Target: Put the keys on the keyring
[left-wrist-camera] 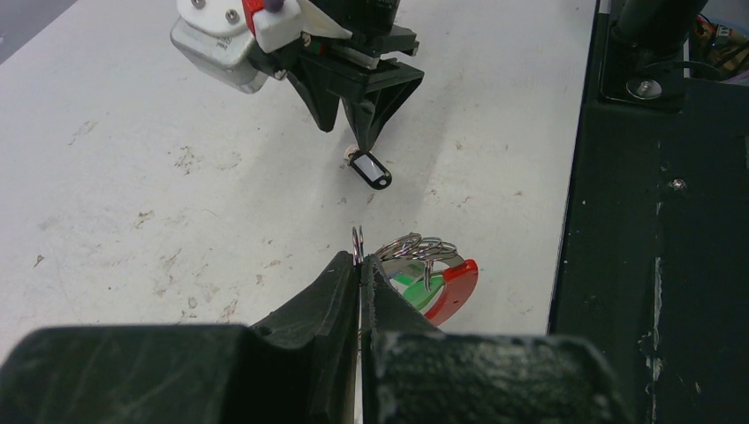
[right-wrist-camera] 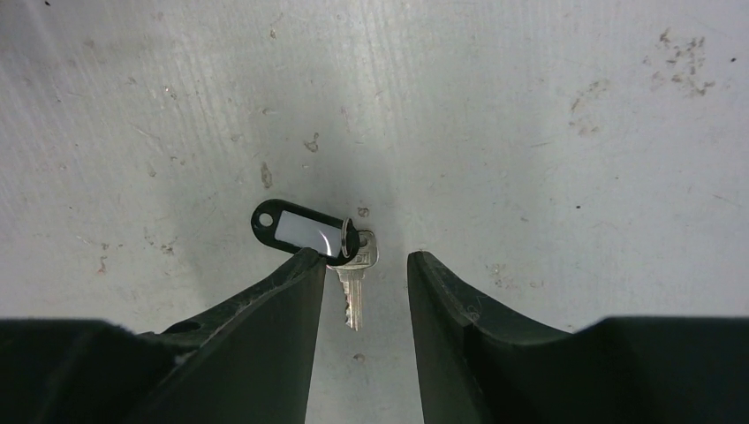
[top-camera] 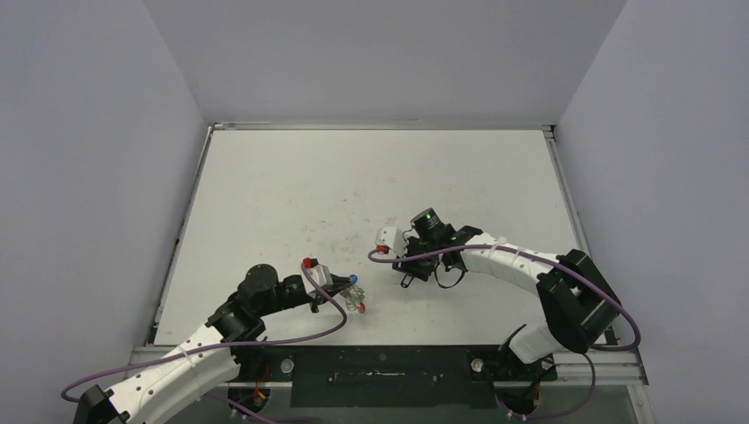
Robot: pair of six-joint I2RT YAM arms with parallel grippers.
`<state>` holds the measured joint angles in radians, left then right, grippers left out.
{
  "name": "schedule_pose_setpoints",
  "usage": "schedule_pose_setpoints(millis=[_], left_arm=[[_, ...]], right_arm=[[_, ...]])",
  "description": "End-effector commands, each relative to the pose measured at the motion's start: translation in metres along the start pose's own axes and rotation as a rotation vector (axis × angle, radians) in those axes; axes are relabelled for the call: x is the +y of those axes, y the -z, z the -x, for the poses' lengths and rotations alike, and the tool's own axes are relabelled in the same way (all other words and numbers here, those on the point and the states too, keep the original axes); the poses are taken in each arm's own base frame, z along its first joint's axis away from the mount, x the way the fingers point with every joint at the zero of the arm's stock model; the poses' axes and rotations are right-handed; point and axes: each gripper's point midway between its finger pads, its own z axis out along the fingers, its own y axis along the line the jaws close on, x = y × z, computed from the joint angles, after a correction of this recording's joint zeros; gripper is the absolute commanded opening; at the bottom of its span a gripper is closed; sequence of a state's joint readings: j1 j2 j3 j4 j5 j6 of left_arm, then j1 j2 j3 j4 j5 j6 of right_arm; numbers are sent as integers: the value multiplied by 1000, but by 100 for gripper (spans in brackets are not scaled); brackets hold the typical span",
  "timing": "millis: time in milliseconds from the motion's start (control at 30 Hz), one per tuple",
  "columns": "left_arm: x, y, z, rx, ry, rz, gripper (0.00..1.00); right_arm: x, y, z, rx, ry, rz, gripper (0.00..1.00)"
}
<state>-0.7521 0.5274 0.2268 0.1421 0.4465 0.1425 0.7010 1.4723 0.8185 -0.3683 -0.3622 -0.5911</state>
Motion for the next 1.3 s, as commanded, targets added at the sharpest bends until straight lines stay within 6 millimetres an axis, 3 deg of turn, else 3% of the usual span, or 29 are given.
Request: schedule_pose_setpoints(millis=[0, 200, 567, 767, 1067, 1267], left_arm=[[3, -1, 28, -75, -44, 1, 0], [4, -1, 27, -73, -44, 5, 0], [4, -2, 28, -74, -45, 5, 0], [4, -1, 29, -74, -47, 6, 0], [4, 0, 29, -73, -51, 9, 0], [3, 1, 29, -74, -53, 7, 0]], right_arm=[[-10, -5, 7, 0, 37, -2, 41], [-9, -9, 2, 18, 35, 3, 40], [-14, -16, -1, 56, 38, 11, 27], [-14, -15, -2, 78, 37, 18, 0], [-30, 22, 27, -10, -24, -104, 0], [-28, 35, 38, -80, -108, -104, 0]])
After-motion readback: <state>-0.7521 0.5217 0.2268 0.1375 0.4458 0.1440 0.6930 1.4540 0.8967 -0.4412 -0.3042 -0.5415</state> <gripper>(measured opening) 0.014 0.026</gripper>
